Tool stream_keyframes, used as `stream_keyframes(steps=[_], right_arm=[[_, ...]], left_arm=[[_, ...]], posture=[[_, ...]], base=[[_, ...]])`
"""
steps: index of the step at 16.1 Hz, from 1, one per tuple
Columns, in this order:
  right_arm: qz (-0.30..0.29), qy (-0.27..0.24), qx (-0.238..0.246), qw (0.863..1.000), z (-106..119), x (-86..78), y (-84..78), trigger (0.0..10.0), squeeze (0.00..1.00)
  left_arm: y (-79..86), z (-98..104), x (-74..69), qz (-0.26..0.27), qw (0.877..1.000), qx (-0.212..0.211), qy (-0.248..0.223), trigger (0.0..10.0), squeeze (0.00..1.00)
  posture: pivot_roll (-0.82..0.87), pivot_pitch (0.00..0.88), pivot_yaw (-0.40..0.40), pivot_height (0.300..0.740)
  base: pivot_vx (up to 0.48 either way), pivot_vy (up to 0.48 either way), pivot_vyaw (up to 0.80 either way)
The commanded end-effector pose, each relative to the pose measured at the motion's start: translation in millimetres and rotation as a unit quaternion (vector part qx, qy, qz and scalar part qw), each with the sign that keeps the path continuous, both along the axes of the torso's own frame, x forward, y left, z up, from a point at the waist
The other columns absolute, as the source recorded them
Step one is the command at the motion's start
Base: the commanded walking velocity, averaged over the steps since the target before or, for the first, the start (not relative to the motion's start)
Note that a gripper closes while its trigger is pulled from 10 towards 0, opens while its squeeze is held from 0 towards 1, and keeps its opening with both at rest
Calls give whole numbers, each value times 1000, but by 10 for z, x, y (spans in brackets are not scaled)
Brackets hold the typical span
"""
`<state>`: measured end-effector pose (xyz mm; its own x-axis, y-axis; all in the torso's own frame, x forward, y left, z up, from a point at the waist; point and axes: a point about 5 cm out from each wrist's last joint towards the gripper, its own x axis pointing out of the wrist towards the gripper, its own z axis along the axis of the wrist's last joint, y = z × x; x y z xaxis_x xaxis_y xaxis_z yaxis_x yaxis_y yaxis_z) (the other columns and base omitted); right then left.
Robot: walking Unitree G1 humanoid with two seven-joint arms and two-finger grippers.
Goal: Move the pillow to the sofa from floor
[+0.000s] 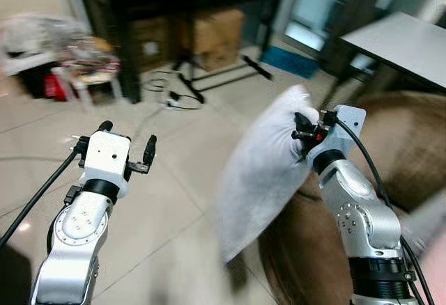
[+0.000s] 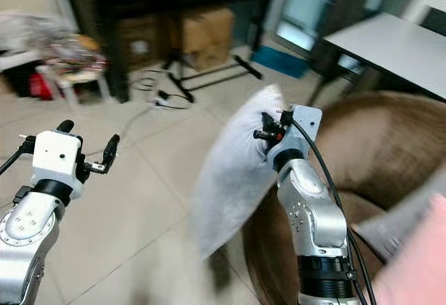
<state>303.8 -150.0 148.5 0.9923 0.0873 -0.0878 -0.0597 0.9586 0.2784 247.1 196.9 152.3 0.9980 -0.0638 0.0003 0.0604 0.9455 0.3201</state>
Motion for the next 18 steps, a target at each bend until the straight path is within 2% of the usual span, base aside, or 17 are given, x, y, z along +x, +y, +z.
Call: stream_keyframes(steps=[1, 5, 7, 11, 16, 18], right_arm=[[-14, -28, -2, 1000, 145, 11, -59, 10000, 0], [-15, -28, 0, 1000, 146, 13, -55, 10000, 0], [-16, -27, 2, 1000, 147, 15, -51, 10000, 0], [-14, -29, 0, 999, 155, 31, -35, 10000, 0], [-11, -31, -7, 999, 158, 36, -21, 10000, 0], [-7, -27, 1, 1000, 153, 41, -5, 10000, 0]], left_arm=[[-19, -9, 9, -3, 1000, 1, 9, 10000, 0], [18, 10, 10, 14, 1000, 12, -1, 10000, 0], [14, 30, 20, 4, 1000, 13, -12, 10000, 0], [25, 62, 30, 1, 1000, -6, -16, 10000, 0], [14, 60, 28, -6, 1000, -11, -18, 10000, 0], [15, 59, 33, -8, 1000, -11, -17, 10000, 0]], posture=[[-11, 0, -79, 740], [-10, 0, -78, 740], [-11, 0, -78, 740], [-9, 0, -77, 740], [-8, 0, -76, 740], [-7, 0, -77, 740]], base=[[0, 0, -800], [0, 0, -800], [0, 0, -800], [0, 0, -800], [213, 0, -115], [277, 0, -800]])
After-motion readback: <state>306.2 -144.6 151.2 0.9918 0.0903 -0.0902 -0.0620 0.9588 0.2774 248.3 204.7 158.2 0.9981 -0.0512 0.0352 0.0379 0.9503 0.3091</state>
